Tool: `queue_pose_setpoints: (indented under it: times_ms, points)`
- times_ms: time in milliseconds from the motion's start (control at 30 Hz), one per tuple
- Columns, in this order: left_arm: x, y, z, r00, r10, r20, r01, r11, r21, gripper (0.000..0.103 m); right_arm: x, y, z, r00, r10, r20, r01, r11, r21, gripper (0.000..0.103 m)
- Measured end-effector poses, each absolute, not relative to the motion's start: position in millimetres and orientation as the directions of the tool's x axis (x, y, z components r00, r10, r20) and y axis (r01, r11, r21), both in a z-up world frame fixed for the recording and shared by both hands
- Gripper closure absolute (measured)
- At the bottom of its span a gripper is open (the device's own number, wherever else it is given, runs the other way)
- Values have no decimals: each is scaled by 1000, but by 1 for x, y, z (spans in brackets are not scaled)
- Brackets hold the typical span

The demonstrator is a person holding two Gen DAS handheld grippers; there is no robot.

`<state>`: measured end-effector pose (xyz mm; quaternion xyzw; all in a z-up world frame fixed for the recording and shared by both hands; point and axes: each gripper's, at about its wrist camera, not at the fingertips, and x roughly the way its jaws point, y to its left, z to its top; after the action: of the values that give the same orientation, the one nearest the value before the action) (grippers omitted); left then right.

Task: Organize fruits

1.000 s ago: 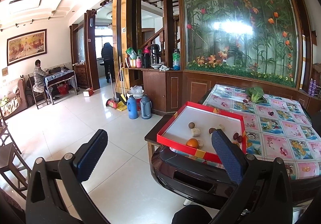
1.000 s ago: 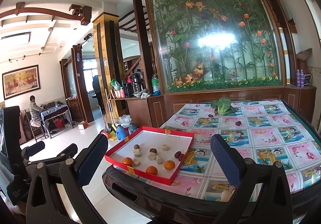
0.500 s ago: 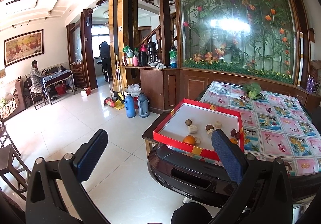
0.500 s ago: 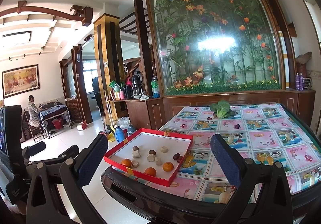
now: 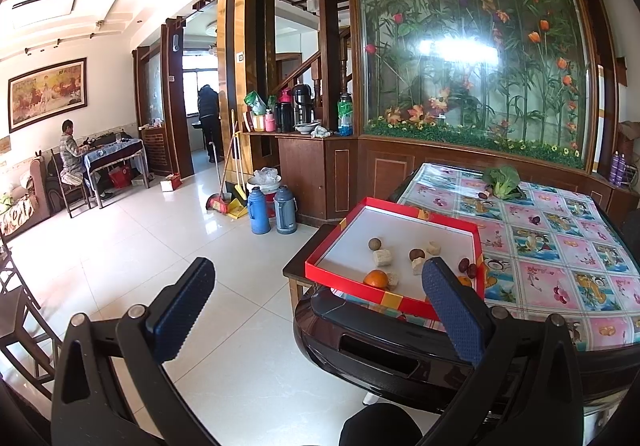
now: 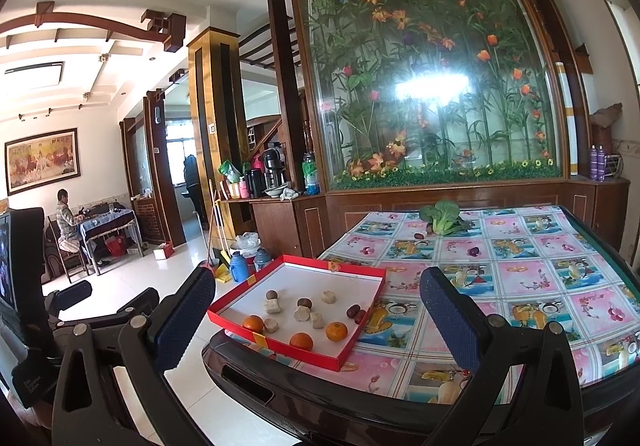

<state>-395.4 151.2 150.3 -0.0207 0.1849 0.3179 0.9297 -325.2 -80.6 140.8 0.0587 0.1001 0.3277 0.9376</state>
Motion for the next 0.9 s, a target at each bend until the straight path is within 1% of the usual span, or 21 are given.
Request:
queue_pose_setpoints:
  times_ms: [167, 600, 900]
  points:
    - [-395, 150, 152, 729, 584, -357, -598, 797, 83, 0, -324, -76, 139, 757, 632, -164, -606, 774, 184, 1]
    - [-393, 153, 148, 723, 582, -371, -598, 797, 86, 0, -328, -68, 137, 749, 641, -166, -622, 768, 155, 1]
    - [-393, 155, 146, 724, 577, -377, -593, 800, 86, 0, -328, -67, 135, 746, 642, -176, -622, 766, 161, 1]
